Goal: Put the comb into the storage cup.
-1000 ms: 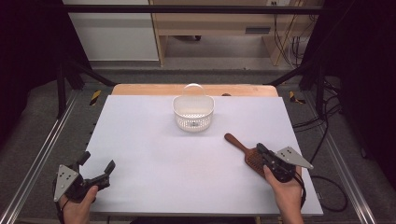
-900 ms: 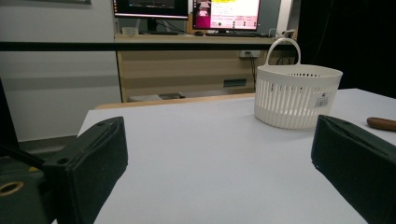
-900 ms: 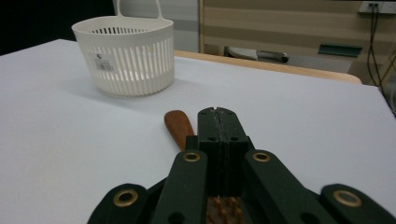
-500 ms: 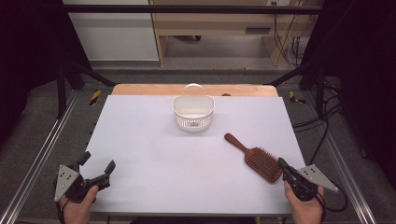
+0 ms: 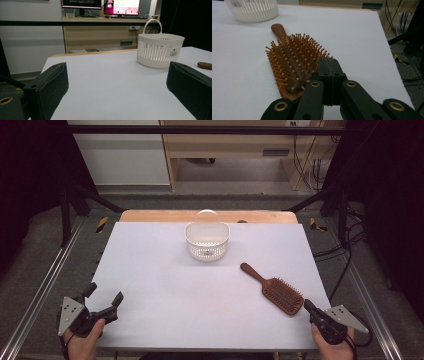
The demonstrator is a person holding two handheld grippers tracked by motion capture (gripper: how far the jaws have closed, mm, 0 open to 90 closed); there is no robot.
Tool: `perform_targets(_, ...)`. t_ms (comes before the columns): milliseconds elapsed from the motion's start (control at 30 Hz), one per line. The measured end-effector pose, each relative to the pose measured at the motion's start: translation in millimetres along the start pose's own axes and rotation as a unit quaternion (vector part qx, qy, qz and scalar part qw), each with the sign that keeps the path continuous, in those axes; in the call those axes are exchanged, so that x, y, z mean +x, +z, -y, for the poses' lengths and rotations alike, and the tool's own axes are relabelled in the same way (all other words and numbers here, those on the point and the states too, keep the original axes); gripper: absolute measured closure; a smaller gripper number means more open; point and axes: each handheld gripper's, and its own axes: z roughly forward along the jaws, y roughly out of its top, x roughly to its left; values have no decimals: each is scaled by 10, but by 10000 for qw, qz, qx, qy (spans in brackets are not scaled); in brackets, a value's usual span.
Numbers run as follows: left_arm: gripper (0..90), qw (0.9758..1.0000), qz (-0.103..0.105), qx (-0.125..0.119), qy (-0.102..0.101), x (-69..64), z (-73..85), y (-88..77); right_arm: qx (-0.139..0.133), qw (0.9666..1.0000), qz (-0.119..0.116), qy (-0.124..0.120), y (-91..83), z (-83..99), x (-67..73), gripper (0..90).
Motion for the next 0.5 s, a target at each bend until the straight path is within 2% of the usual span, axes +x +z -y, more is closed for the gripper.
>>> perform_targets(167, 38, 10000, -4, 2, -5, 2, 2, 1, 176, 9998, -26, -57, 21, 31, 12, 900)
perform_targets(500, 38, 10000, 9, 10, -4, -1, 3, 7, 456, 9990, -29, 7, 86, 83, -17, 900)
